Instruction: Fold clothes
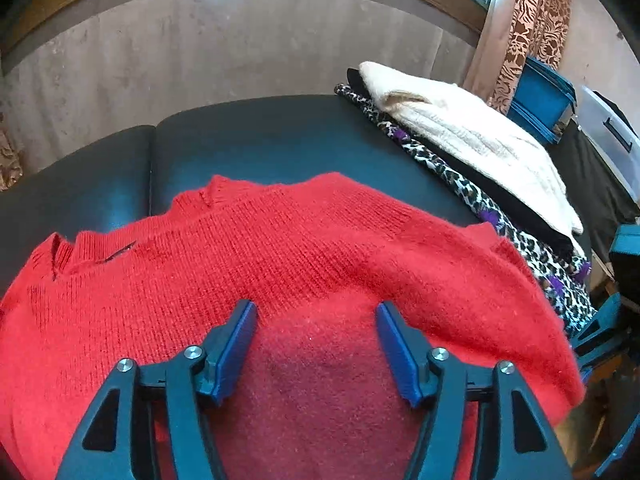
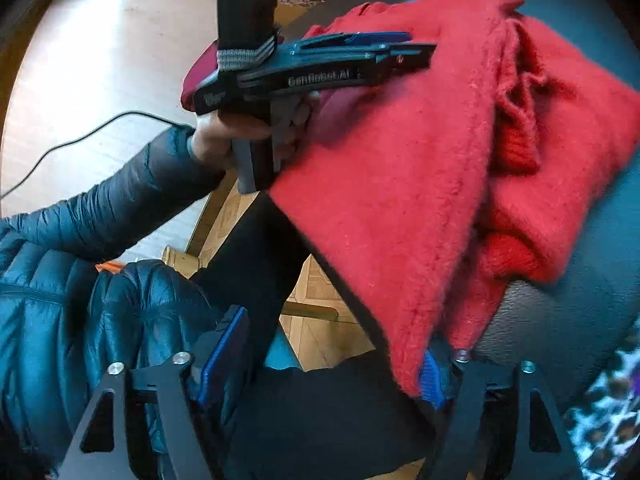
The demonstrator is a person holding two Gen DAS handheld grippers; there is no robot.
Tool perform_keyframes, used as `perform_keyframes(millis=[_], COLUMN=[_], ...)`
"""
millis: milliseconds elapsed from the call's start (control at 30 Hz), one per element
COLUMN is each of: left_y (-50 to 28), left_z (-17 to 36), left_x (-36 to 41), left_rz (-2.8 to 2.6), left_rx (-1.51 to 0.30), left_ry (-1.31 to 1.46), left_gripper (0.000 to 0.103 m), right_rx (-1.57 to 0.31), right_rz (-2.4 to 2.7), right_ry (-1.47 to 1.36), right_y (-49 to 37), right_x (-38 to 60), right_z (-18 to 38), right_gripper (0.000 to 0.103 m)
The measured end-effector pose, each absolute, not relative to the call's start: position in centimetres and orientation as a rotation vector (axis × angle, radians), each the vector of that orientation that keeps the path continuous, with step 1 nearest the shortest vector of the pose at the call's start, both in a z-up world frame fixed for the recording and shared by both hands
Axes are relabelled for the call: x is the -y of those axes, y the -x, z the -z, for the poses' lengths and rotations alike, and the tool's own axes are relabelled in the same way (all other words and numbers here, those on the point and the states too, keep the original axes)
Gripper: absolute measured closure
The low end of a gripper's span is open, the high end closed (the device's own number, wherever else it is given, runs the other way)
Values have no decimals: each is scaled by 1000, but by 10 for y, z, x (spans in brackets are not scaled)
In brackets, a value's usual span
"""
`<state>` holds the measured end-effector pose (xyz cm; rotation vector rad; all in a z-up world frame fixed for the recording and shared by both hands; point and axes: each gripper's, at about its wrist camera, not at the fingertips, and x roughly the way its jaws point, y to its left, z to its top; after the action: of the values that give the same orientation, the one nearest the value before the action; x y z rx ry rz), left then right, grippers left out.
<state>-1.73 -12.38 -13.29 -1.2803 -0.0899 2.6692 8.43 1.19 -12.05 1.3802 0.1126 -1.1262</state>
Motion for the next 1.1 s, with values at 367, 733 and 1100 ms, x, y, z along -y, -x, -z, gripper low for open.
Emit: perform_keyframes(millis=[367, 733, 1100], left_y=[17, -119, -292], left_z=[133, 87, 119], left_x=[131, 269, 391], left_rz=[-2659, -2799, -2957], left_rx=[179, 702, 972], left_ry=[1239, 1112, 1136], left_gripper=[38, 40, 39], right_rx=[-121, -9, -286], right_rz=[1484, 1759, 1857], right_ry=[-1326, -997, -975], right_y=[-82, -81, -64], right_x=[-27, 82, 205], right_z=[75, 16, 67], right_gripper=[25, 8, 0])
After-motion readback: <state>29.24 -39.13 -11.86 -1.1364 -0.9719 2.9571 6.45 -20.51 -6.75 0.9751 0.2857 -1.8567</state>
